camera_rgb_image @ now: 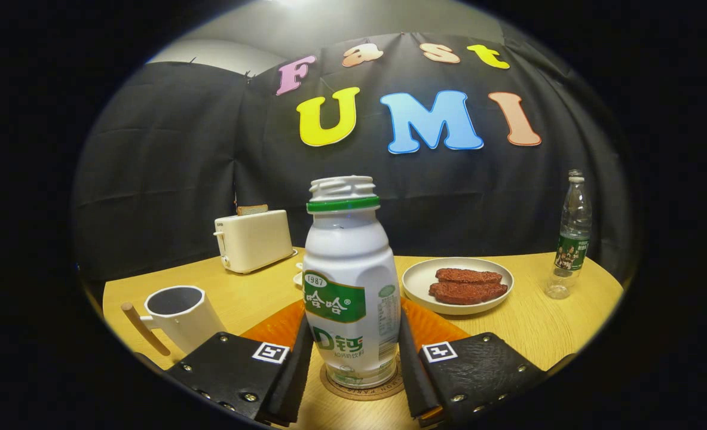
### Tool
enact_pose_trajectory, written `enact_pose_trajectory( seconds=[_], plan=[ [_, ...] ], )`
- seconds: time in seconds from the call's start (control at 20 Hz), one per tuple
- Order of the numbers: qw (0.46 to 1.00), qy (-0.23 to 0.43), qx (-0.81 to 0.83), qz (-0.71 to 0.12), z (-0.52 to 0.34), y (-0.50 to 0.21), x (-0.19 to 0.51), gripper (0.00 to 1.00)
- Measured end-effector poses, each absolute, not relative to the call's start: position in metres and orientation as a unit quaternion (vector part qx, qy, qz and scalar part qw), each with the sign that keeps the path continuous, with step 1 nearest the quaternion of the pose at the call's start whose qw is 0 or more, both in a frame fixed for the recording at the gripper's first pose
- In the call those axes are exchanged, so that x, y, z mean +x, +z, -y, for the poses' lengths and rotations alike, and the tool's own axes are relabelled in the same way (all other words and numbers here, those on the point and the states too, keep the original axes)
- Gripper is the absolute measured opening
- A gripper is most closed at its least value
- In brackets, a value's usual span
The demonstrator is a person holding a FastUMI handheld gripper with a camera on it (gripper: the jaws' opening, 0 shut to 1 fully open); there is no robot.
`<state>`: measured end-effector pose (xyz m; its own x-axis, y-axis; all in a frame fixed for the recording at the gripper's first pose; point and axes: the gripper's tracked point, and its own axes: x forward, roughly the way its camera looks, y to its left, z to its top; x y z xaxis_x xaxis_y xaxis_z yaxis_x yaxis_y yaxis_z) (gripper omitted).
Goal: Take the bottle from table, then pour the juice into the cup, finally place the bottle on the coaster
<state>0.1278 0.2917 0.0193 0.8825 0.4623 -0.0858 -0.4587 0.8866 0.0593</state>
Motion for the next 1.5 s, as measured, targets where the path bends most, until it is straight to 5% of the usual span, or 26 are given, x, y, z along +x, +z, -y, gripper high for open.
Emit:
enact_pose_trajectory(
  seconds=[0.55, 1.5],
  plan=[
    [0.973, 0.226, 0.0, -0.043, -0.289, 0.021, 0.124, 0.74],
    [0.979, 0.174, -0.018, 0.101, -0.259, 0.191, 0.068, 0.73]
  ],
)
